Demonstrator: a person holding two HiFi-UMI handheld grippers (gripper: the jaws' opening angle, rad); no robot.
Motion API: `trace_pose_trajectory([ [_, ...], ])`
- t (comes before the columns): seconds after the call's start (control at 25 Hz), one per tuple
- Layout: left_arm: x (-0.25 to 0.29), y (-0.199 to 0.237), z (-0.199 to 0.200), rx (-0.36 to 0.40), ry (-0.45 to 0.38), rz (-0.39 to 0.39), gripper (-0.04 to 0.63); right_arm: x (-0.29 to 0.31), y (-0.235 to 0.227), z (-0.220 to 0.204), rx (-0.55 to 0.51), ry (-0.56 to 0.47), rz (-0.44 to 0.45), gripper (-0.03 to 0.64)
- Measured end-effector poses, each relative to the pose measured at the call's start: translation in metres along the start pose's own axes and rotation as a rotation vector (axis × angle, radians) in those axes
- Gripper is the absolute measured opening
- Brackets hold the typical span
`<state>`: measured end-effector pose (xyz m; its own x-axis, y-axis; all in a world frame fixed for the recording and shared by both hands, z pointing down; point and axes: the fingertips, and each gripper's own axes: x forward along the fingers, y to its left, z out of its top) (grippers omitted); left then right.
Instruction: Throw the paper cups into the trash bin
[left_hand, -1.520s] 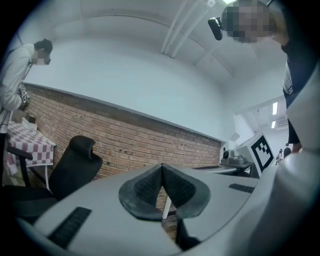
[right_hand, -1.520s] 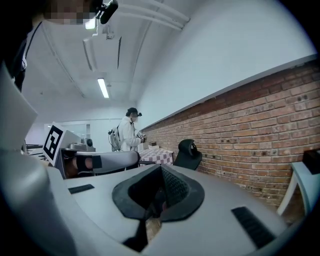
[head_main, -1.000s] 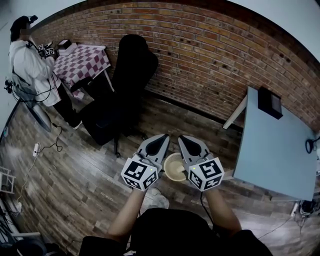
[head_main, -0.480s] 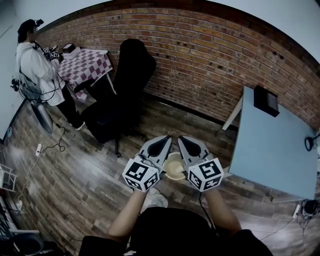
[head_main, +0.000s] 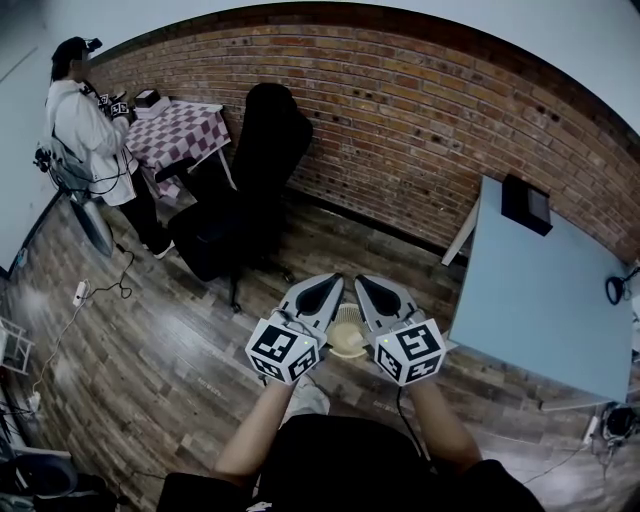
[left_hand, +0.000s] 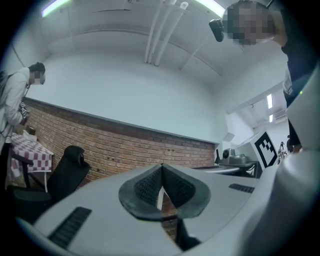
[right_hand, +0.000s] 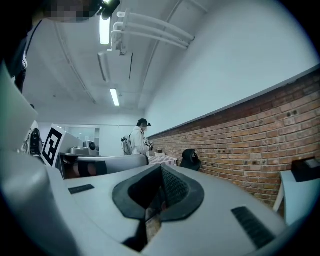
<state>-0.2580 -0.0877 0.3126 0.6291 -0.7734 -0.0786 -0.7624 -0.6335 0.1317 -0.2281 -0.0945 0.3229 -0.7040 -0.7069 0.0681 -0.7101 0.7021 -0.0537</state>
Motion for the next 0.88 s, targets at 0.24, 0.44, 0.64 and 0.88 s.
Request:
trace_pose_trajectory([
  [0.24, -0.007, -0.020, 0.004, 0.016, -0.006, 0.001, 0.005, -0.020, 0.005, 0.002, -0.017, 0.003, -0.004, 0.005],
  [0.44, -0.013, -0.033, 0.007, 0.016, -0.015, -0.011, 0.005, -0.037, 0.009, 0.004, -0.021, -0.004, -0.015, 0.005],
  [0.64, -0.018, -0.051, 0.007, 0.013, -0.011, -0.026, 0.005, -0.057, 0.012, 0.006, -0.020, -0.009, -0.029, 0.005],
  [0.88, -0.031, -0.072, 0.004, 0.020, -0.012, -0.034, 0.005, -0.078, 0.026, 0.005, -0.023, -0.021, -0.030, 0.005],
])
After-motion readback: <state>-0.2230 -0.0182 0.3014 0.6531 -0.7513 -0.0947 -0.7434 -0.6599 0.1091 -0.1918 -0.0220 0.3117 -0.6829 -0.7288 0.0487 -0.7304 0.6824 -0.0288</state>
